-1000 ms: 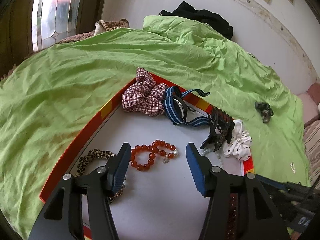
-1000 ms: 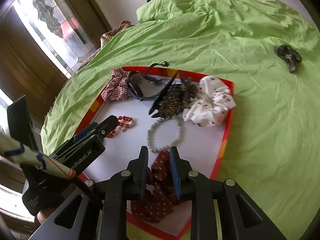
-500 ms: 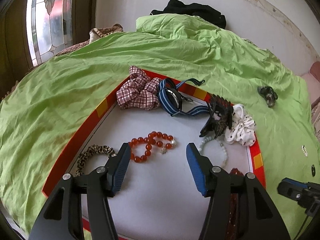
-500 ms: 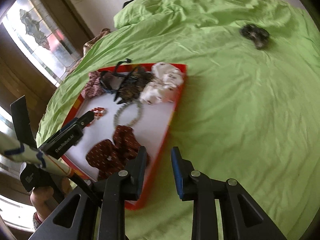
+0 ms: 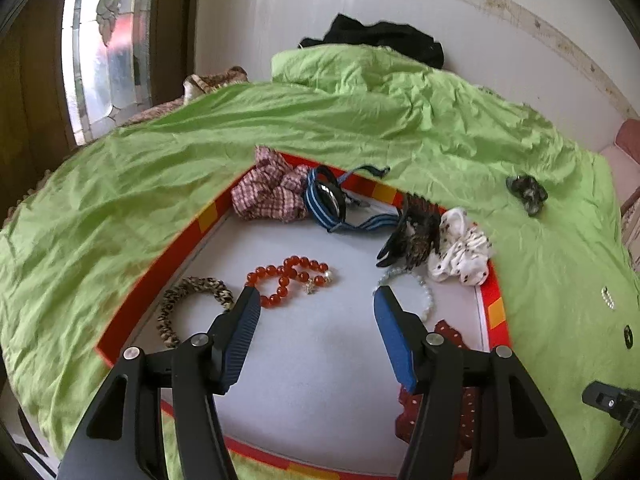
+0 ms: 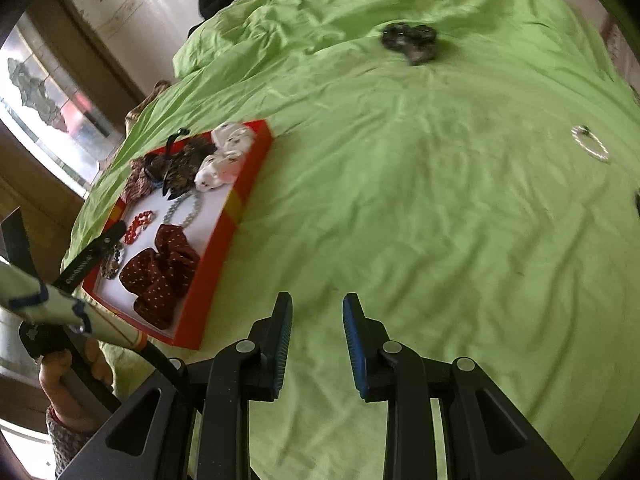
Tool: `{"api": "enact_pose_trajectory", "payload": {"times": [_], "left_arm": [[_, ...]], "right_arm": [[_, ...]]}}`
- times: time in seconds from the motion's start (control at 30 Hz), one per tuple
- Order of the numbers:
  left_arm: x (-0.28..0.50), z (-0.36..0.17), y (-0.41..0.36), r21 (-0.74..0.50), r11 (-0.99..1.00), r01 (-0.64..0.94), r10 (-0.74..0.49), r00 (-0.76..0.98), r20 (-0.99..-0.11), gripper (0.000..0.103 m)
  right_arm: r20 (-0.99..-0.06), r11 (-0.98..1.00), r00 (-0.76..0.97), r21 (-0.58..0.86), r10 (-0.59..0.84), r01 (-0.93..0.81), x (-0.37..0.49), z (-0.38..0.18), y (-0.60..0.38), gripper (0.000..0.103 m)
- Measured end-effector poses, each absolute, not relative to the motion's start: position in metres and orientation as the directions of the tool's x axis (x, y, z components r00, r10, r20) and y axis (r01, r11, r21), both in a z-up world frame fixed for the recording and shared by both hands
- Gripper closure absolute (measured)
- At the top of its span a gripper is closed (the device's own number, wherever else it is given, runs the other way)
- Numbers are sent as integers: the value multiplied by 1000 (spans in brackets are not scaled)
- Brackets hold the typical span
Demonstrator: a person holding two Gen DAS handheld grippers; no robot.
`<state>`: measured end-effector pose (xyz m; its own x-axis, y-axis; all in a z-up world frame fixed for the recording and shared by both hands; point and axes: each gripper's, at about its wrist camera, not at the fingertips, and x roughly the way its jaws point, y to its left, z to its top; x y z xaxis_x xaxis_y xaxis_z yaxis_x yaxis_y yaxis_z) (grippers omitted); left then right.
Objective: Organize jewelry
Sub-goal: 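Move both open tools back toward the pearl and black bracelets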
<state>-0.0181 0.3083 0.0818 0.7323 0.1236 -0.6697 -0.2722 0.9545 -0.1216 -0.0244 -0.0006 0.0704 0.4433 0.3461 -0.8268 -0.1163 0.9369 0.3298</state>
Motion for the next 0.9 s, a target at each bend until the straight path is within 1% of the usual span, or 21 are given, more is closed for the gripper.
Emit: {"api": "enact_pose_trajectory", "payload": {"times": [0.07, 0.17, 0.33, 0.57, 0.7, 0.9], "left_arm": [[-23, 90, 306, -128, 949, -287, 130, 730, -671, 45], [-33, 102, 298, -145, 952, -269, 102, 727, -679, 45], [-56, 118, 268, -74, 973, -220, 105, 703, -704, 44], [-87, 144, 226, -60, 986, -157, 73, 721, -689, 41], [-101, 156, 201, -36, 992, -118, 63, 731, -679, 40], [-115, 165, 173, -20, 997, -72, 39, 730, -683, 40]], "right_arm": [[-824, 939, 454, 328, 339, -106, -30, 73, -11, 75], [-817, 938, 466, 335, 338, -93, -36, 74, -24, 74], [-808, 928, 471, 367, 353, -67, -47, 72, -40, 71], [-794, 931, 505, 362, 339, -55, -68, 77, -63, 71], [-786, 938, 535, 344, 310, -38, -79, 81, -83, 66], [-779, 940, 561, 342, 280, 5, -93, 79, -111, 66]]}}
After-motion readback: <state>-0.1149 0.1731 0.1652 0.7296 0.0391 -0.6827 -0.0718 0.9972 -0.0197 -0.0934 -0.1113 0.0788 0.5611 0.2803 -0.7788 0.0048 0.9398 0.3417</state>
